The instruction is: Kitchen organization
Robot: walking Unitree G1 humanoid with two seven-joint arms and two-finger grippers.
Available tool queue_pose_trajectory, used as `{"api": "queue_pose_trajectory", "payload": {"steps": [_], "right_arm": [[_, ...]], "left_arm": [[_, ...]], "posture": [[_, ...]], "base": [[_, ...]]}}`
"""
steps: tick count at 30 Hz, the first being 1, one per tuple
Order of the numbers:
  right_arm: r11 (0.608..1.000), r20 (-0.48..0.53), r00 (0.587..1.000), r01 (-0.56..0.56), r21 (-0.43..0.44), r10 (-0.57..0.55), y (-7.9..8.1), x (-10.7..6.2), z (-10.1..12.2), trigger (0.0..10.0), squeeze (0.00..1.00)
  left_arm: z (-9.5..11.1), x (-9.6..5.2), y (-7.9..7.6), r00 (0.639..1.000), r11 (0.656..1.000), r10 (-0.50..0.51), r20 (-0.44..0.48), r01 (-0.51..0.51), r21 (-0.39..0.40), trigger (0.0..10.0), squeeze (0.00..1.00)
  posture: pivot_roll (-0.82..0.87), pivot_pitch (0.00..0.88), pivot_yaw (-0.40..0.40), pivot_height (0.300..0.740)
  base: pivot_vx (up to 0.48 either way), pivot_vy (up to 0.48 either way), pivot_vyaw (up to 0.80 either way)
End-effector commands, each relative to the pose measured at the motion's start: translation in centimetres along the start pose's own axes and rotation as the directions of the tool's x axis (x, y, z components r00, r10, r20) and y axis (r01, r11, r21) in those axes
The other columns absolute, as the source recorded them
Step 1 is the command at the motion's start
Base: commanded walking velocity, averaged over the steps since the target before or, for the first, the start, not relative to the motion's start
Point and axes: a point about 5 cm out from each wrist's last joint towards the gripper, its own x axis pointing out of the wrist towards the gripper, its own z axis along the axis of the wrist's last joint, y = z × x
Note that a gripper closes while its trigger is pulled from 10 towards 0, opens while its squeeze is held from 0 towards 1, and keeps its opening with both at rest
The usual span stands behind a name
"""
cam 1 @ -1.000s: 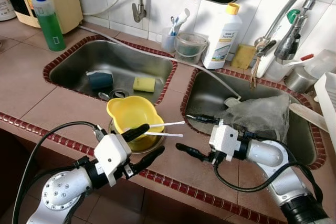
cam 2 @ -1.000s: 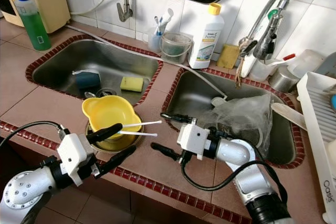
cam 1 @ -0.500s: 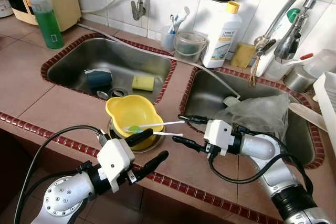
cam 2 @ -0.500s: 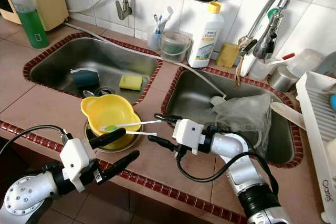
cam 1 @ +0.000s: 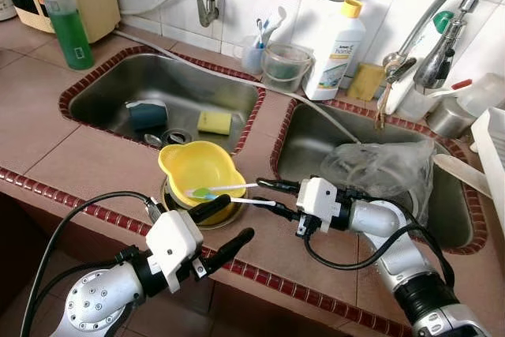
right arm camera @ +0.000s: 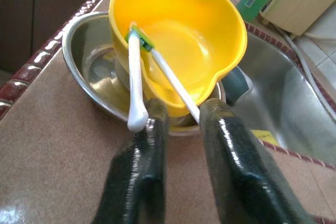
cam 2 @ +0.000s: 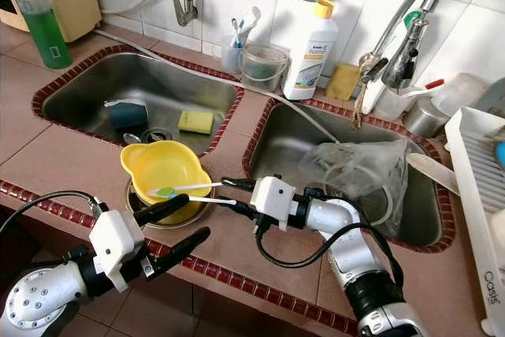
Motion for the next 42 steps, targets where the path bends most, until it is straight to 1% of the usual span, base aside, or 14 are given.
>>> {"api": "queue_pose_trajectory", "payload": {"steps": [1,9,15,16,17,18,21,27,30,33,34,36,42], "right_arm": [[0.999,-0.002,1.000,-0.029,-0.017,0.029,-0.1,0.1,0.1,0.0,0.00],[0.998,0.009,0.998,-0.065,-0.020,0.065,0.1,0.5,0.1,0.0,0.00],[0.998,0.007,0.998,-0.064,-0.025,0.064,0.0,0.4,0.1,0.0,0.00],[0.998,-0.001,0.998,-0.060,-0.018,0.060,0.0,0.4,0.0,8.4,0.00],[0.998,-0.007,0.998,-0.058,-0.013,0.057,-0.1,0.3,-0.1,8.4,0.00],[0.998,-0.011,0.998,-0.055,0.001,0.055,-0.2,0.3,-0.1,10.0,1.00],[0.997,-0.021,0.997,-0.072,0.042,0.073,-0.2,0.0,-0.4,10.0,1.00],[0.996,-0.031,0.997,-0.075,0.044,0.077,-0.4,-0.7,-0.4,10.0,1.00],[0.995,-0.051,0.995,-0.087,0.046,0.089,-0.4,-1.5,-0.6,10.0,1.00],[0.996,-0.055,0.995,-0.084,0.041,0.087,-0.6,-1.9,-0.5,10.0,1.00],[0.994,-0.057,0.993,-0.101,0.043,0.104,-0.6,-2.1,-0.4,10.0,1.00],[0.993,-0.056,0.992,-0.110,0.049,0.113,-0.6,-2.2,-0.4,10.0,1.00],[0.996,-0.052,0.995,-0.086,0.028,0.087,-0.9,-2.3,-0.1,10.0,1.00]], "left_arm": [[0.4,0.1,-0.4,1.000,1.000,-0.011,0.004,0.011,0.012,10.0,0.00],[0.5,0.1,-0.4,1.000,1.000,-0.003,0.003,0.003,0.010,10.0,0.00],[0.4,0.0,-0.4,1.000,1.000,-0.002,-0.001,0.002,0.012,10.0,0.00],[0.4,0.0,-0.5,1.000,1.000,-0.003,-0.001,0.003,0.011,10.0,0.00],[0.4,0.0,-0.5,1.000,1.000,-0.003,-0.001,0.003,0.011,10.0,0.00],[0.4,0.0,-0.4,1.000,1.000,-0.002,-0.001,0.002,0.011,10.0,0.00],[0.4,0.0,-0.3,1.000,1.000,-0.002,-0.001,0.002,0.013,10.0,0.00],[0.4,0.1,-0.2,1.000,1.000,-0.003,0.000,0.003,0.017,10.0,0.00],[0.4,0.1,-0.1,1.000,1.000,-0.004,0.000,0.004,0.019,10.0,0.00],[0.4,0.1,0.0,1.000,1.000,-0.003,0.002,0.003,0.021,10.0,0.00],[0.4,0.2,0.0,1.000,1.000,-0.002,0.002,0.002,0.021,10.0,0.00],[0.4,0.2,0.1,1.000,1.000,-0.002,0.002,0.002,0.021,10.0,0.00],[0.4,0.4,0.1,1.000,1.000,-0.002,0.006,0.002,0.020,10.0,0.00]], "posture": [[0.18,0.090,-0.142,0.740],[0.18,0.090,-0.148,0.740],[0.18,0.086,-0.147,0.740],[0.18,0.086,-0.147,0.740],[0.18,0.086,-0.147,0.740],[0.18,0.086,-0.147,0.740],[0.18,0.077,-0.144,0.740],[0.18,0.070,-0.143,0.740],[0.17,0.070,-0.141,0.740],[0.17,0.071,-0.141,0.740],[0.17,0.071,-0.141,0.740],[0.16,0.071,-0.141,0.740],[0.16,0.071,-0.140,0.740]], "base": [[0.000,0.000,0.00],[0.000,0.000,0.00],[0.000,0.000,0.00],[0.000,0.000,0.00],[0.000,0.000,0.00],[0.000,0.000,0.00],[0.000,0.000,0.00],[0.000,0.000,0.00],[0.000,0.000,0.00],[0.000,0.000,0.00],[0.000,0.000,0.00],[0.000,0.000,0.00],[0.000,0.000,0.00]]}}
